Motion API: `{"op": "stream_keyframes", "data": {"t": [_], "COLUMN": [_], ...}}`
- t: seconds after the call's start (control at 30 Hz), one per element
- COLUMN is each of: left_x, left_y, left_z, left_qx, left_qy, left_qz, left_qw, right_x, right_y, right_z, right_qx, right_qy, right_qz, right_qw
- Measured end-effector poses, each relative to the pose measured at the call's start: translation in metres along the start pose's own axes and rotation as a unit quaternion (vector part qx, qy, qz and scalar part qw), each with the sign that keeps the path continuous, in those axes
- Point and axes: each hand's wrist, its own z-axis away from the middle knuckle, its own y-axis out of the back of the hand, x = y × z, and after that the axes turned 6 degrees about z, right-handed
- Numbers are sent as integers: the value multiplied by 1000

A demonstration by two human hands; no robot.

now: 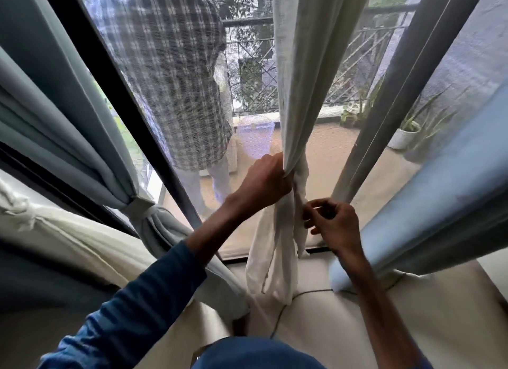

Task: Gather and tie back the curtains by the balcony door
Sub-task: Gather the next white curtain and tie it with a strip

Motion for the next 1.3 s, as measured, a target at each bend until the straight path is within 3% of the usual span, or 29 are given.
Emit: {"op": "stream_keyframes", "data": {"t": [0.1, 0.23, 0.37, 0.53, 0.77, 0.87, 1.03, 1.17, 1.3], "left_x": [4, 7, 6, 2, 6, 6, 7, 12, 14], "left_y": [-5, -10, -9, -10, -14, -13, -9, -8, -10], "left_z": [-3, -4, -4, -4, -7, -8, -8, -7, -5], "left_qx": [6, 14, 23, 26, 25, 35, 32, 33, 23], "left_qy": [-20, -40, -40, -29, -24, -22, -18, -26, -20], "left_qz": [-13, -29, -22, -8, -1, -8, -8, 1, 10], "left_qw": [1000, 999, 999, 999, 999, 999, 999, 999, 999], "right_x": [12, 19, 24, 28, 16, 17, 20, 16, 5], "right_y": [-13, -21, -16, -7, -15, -9, 22, 48, 57], "right_z": [3, -3, -12, -24, -29, -31, -34, -43, -56], "right_qx": [45, 121, 79, 16, 69, 81, 1, -12, 25], "right_qy": [20, 34, 76, 10, 87, 64, 35, 109, 125], "right_qz": [105, 135, 85, -24, 152, 151, 40, 120, 155], "right_qw": [993, 983, 990, 1000, 982, 983, 999, 987, 980]}}
